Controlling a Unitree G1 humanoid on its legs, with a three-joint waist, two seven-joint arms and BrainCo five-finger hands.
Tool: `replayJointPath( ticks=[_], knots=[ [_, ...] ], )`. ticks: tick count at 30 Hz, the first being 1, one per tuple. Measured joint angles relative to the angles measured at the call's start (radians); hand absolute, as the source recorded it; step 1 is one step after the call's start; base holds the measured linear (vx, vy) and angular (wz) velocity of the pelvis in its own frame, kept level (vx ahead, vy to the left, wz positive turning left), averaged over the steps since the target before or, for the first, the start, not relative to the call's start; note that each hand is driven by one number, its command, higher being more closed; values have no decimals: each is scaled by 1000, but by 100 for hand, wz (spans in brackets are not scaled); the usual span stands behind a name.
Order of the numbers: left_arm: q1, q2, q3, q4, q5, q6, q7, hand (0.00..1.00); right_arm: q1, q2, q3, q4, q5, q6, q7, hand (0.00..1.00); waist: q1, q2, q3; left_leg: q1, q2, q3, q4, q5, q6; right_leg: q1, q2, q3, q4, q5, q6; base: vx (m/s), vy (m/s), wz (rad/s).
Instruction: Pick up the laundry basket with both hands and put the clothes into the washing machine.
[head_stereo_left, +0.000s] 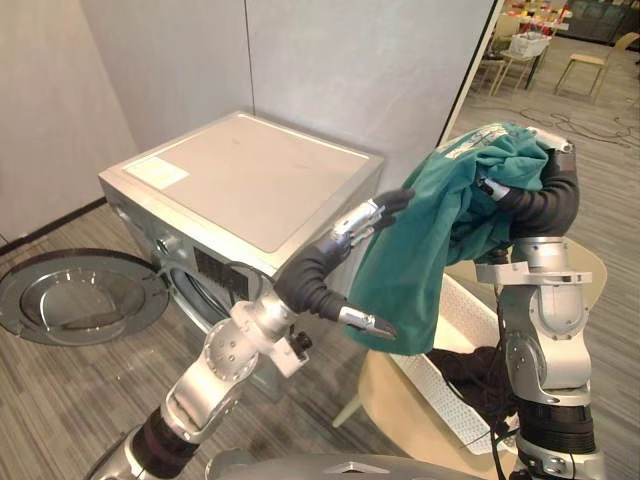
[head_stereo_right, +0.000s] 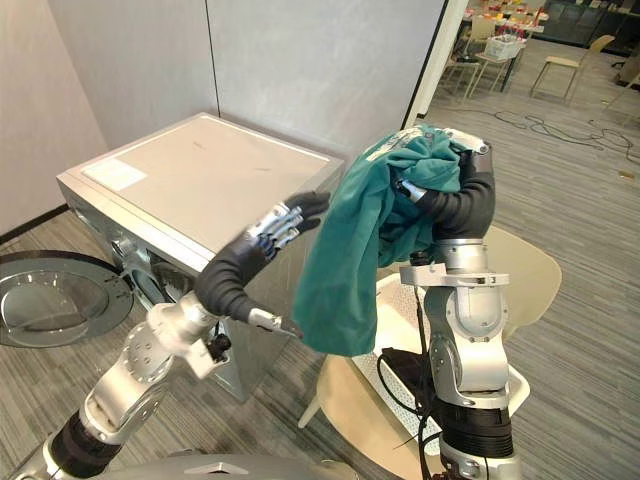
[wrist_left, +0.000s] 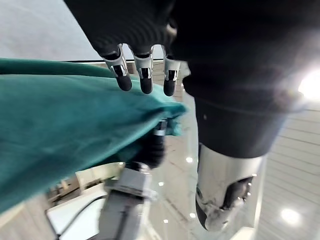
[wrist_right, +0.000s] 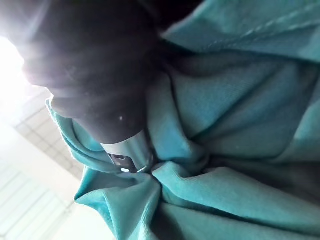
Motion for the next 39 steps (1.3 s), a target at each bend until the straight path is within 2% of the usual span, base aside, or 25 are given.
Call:
replayJointPath(
  ticks=[6,8,9,12,16,20,25,33,36,39],
  knots=[
    [-62,-51,9,234,121,30,-2,0,-2,-6,66,2,75,27,4,100,-3,6,-5,66,-21,9,-133,83,-3,0,10,16,-6,5,-6,-15,-23,-5],
    [-87,-95,58,302,178,36,8,0,-5,-5,113,2,100,33,4,100,-3,6,-5,85,-21,11,-174,113,-2,4,19,16,-12,10,-13,-5,-26,-3],
    [-104,-129,96,351,206,46,31,0,-20,-4,153,6,105,47,4,100,-5,6,-5,100,-22,11,-198,128,0,8,23,15,-12,11,-14,-5,-32,-1],
    [-128,-168,127,407,235,64,78,0,-50,8,208,7,105,67,6,100,-3,6,-9,119,-24,7,-235,147,-2,18,30,9,-16,10,-14,0,-9,5],
    [-139,-202,147,439,230,82,133,0,-83,29,247,30,105,82,3,100,0,5,-9,116,-27,-9,-240,154,3,29,29,-9,-20,6,-7,3,-10,12],
    [-139,-211,156,461,174,107,164,0,-89,38,275,45,105,89,1,100,5,6,-10,110,-27,-23,-246,154,4,32,29,-18,-21,4,-5,-11,-6,9],
    [-139,-216,157,460,122,110,203,0,-89,59,294,45,105,89,-8,100,5,7,-10,94,-29,-44,-246,157,3,32,29,-36,-21,4,-5,-6,-8,12],
    [-139,-217,164,446,75,131,190,0,-90,97,309,46,115,89,-24,100,9,8,-11,77,-33,-54,-247,158,5,25,29,-38,-26,4,-5,-6,-4,5],
    [-141,-228,155,465,80,146,175,0,-120,117,411,63,117,89,-29,100,4,12,-13,67,-32,-52,-247,160,6,10,29,-35,-25,5,-7,1,-3,-1],
    [-202,-291,148,614,123,150,197,0,-172,146,521,140,156,92,-42,100,12,12,-13,59,-32,-50,-247,170,6,1,30,-31,-23,9,-10,0,0,0]
  ],
)
